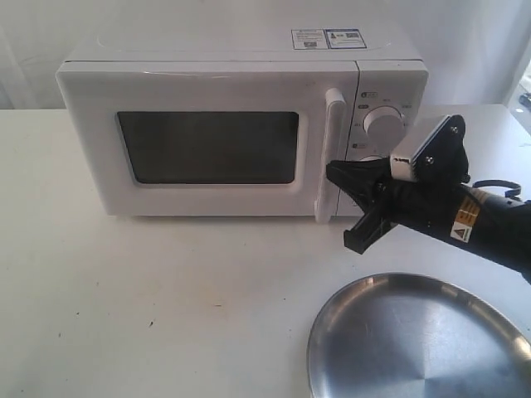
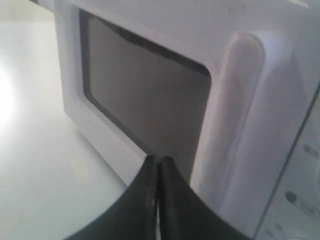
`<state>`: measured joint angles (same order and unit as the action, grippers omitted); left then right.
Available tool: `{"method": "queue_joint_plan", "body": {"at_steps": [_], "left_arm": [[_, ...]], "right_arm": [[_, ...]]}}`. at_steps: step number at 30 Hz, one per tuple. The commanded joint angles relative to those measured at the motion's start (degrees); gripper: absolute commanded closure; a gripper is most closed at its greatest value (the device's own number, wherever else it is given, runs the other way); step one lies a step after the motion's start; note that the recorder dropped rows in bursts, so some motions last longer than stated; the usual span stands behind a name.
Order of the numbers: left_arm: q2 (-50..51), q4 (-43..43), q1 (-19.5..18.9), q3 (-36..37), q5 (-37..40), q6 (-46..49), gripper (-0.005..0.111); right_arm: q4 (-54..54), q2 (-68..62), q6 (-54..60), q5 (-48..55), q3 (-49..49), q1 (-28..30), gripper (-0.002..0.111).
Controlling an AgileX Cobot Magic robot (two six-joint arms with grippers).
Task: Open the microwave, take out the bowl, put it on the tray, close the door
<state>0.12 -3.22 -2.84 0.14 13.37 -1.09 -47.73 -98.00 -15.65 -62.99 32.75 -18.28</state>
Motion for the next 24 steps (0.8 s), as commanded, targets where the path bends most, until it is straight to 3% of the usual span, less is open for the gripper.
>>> {"method": "queue_joint_plan", "body": {"at_steps": [1,16,24], "left_arm": [[-0.12,-0.16,0.13,-0.14,-0.02,-0.14,0.107],[-0.12,-0.16,0.13,-0.14,-0.02,-0.14,0.107],[-0.12,-0.16,0.13,-0.14,-0.02,-0.14,0.107]], "right_arm": [[1.15,-2.04,2.25,-6.97,-0.14,0.02,0.108],[2.26,-0.56,6.88,-6.97,-4.08,0.02,0.106],[10.59,-0.55,7.11,-6.97,-4.08,0.02,0.071]]}}
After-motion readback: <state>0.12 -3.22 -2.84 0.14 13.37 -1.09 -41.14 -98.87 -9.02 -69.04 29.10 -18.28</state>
